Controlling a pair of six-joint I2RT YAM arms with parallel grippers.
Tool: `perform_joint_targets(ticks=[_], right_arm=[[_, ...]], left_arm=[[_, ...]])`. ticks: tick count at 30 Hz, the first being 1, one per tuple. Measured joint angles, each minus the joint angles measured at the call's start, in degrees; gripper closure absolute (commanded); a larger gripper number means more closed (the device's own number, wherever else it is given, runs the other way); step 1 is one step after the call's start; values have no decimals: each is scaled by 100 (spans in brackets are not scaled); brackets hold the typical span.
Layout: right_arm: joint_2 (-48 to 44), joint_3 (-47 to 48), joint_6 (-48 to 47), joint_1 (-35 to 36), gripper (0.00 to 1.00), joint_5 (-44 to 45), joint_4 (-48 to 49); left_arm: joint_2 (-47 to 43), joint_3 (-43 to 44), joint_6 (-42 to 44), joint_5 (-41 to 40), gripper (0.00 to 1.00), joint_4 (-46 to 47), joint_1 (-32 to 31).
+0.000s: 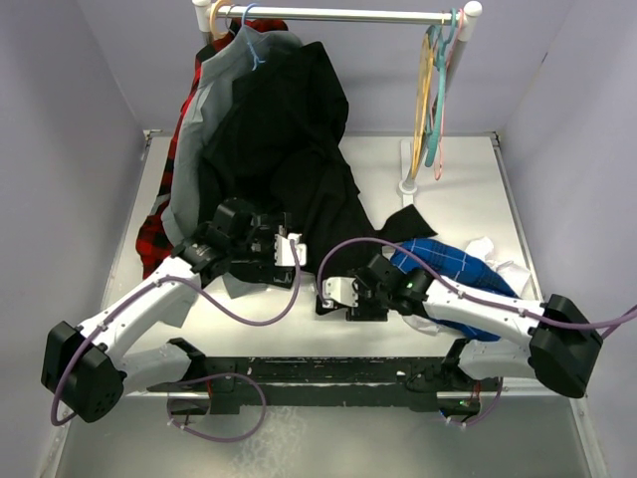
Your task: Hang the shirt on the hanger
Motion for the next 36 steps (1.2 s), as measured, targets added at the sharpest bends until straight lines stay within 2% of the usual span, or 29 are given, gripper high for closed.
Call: perform_joint_targets(ticks=[2, 4, 6, 8, 9, 14, 23, 30, 36], right_arm=[[125, 0, 4, 13, 36, -4, 79], [289, 0, 20, 28, 48, -9, 212], [525, 0, 48, 37, 75, -11, 348], [811, 4, 81, 39, 94, 24, 457], [935, 7, 105, 39, 100, 70, 498], [970, 144, 264, 46, 100, 317, 474], [-684, 903, 645, 42, 100, 496, 619], [-820, 1001, 535, -122, 100, 787, 640], [-949, 1003, 358, -435, 100, 1126, 955]], left_arm=[[-33, -63, -33, -15, 1, 144, 2], [-37, -153, -35, -39, 1, 258, 2], [-37, -205, -37, -57, 1, 291, 2], [-42, -278, -35, -81, 1, 339, 2], [-42, -315, -35, -96, 1, 376, 2], [-44, -387, -35, -114, 1, 424, 2], [79, -352, -31, -70, 1, 466, 0], [442, 358, -76, 278, 1, 361, -4], [721, 570, -136, 619, 1, 319, -72]])
